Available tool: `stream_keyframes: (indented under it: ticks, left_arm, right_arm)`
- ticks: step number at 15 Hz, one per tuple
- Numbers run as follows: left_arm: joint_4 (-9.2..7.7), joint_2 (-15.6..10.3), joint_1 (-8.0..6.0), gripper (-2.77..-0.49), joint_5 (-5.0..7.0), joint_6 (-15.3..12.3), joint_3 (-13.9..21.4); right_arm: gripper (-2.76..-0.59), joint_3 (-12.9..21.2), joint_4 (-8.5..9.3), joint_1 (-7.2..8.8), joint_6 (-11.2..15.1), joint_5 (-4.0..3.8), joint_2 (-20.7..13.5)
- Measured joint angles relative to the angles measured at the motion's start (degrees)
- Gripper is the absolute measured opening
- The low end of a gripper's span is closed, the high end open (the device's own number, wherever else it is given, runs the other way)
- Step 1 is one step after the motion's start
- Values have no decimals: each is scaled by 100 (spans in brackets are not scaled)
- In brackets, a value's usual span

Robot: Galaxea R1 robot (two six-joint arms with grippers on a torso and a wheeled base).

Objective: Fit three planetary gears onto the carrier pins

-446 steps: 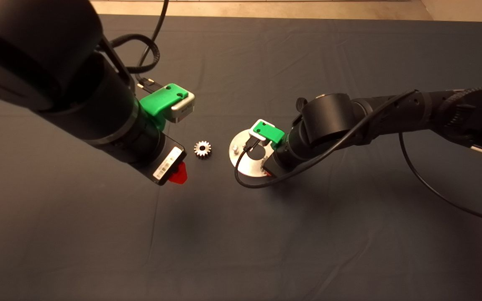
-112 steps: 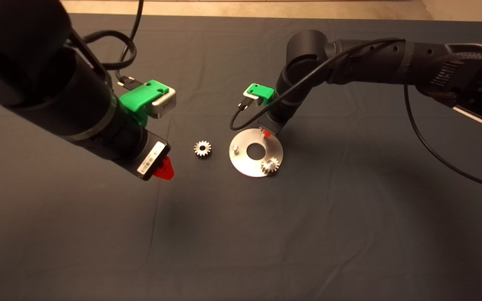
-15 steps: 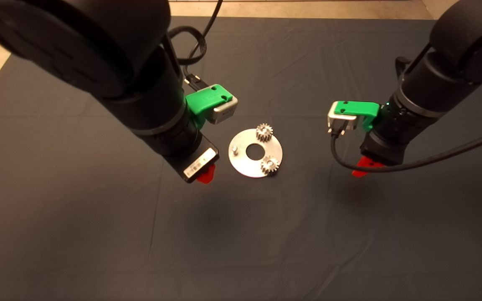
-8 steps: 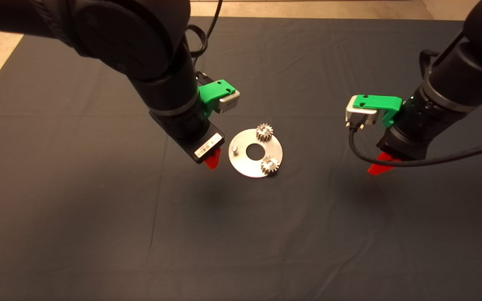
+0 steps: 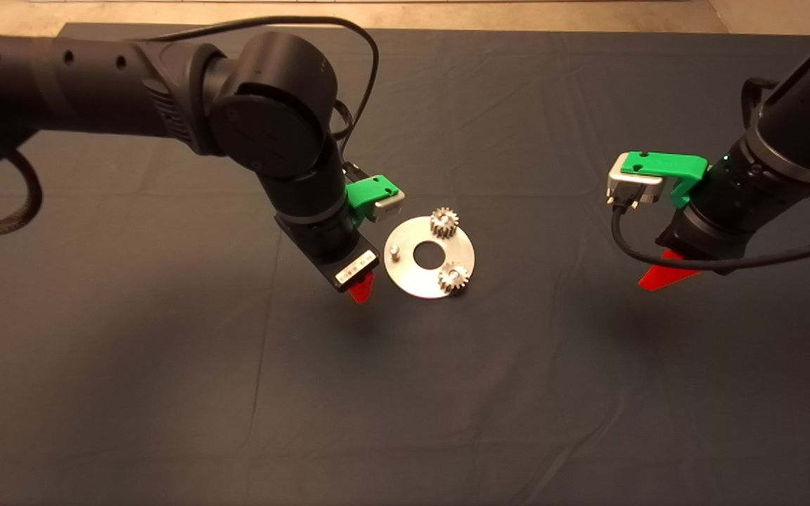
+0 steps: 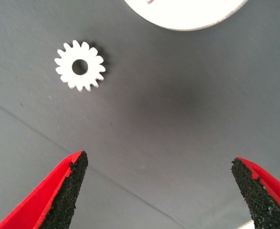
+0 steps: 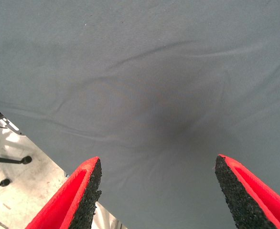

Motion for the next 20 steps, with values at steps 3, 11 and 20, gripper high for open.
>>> stream_keyframes:
  ticks: [3, 11, 20]
  left_arm:
    - [88, 0, 104, -109, 7, 343, -186]
    - [730, 0, 242, -109, 0, 1256, -911]
    - [1227, 17, 496, -109, 0, 1577, -1221]
  right_arm:
    - [-160, 0, 0, 0, 0, 0, -13]
    - [-160, 5, 0, -2, 0, 0, -9]
    - [-160, 7, 5, -9, 0, -2, 47]
